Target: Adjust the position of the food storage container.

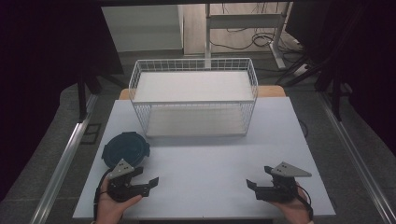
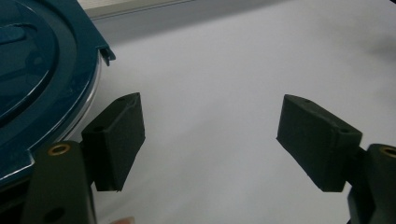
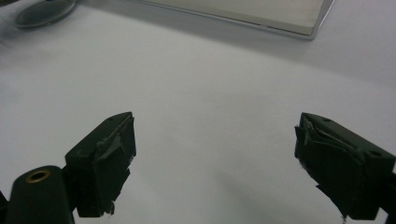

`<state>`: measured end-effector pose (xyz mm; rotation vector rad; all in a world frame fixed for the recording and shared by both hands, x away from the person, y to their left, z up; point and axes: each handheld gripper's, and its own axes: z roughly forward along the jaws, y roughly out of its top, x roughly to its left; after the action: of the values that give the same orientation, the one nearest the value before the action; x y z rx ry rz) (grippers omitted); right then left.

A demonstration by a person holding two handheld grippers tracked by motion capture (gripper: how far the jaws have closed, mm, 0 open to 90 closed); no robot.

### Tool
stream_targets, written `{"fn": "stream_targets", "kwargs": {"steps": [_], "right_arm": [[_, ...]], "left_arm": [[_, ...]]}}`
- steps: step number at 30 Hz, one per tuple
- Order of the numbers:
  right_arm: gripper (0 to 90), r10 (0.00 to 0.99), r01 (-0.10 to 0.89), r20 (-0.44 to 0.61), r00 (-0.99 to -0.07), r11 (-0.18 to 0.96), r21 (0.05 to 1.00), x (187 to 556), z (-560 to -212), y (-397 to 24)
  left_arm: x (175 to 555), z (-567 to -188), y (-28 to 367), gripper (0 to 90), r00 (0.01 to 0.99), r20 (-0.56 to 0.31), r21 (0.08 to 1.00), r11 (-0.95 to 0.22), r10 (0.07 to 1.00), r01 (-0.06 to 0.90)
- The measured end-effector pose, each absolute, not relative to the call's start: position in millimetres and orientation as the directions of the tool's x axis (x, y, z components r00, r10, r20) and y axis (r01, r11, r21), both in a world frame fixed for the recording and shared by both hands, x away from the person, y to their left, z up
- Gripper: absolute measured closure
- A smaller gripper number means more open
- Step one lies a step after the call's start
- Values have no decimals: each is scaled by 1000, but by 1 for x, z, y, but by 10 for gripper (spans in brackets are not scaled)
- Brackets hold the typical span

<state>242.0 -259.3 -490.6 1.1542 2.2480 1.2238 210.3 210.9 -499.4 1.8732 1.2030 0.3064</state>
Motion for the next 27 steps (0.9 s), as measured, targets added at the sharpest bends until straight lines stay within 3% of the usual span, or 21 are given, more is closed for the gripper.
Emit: {"fn": "stream_targets", "kwargs": {"steps": [18,27], "right_arm": [[182,797,503,83,-598,293,813,240,-487,-258],[190,789,501,82,-608,302,811,239,-486,-261]], "left_arm": [[209,-496,213,228,503,-232,772,-156,833,615],[208,-479,216,269,501,-218,778,-161,837,607]]}}
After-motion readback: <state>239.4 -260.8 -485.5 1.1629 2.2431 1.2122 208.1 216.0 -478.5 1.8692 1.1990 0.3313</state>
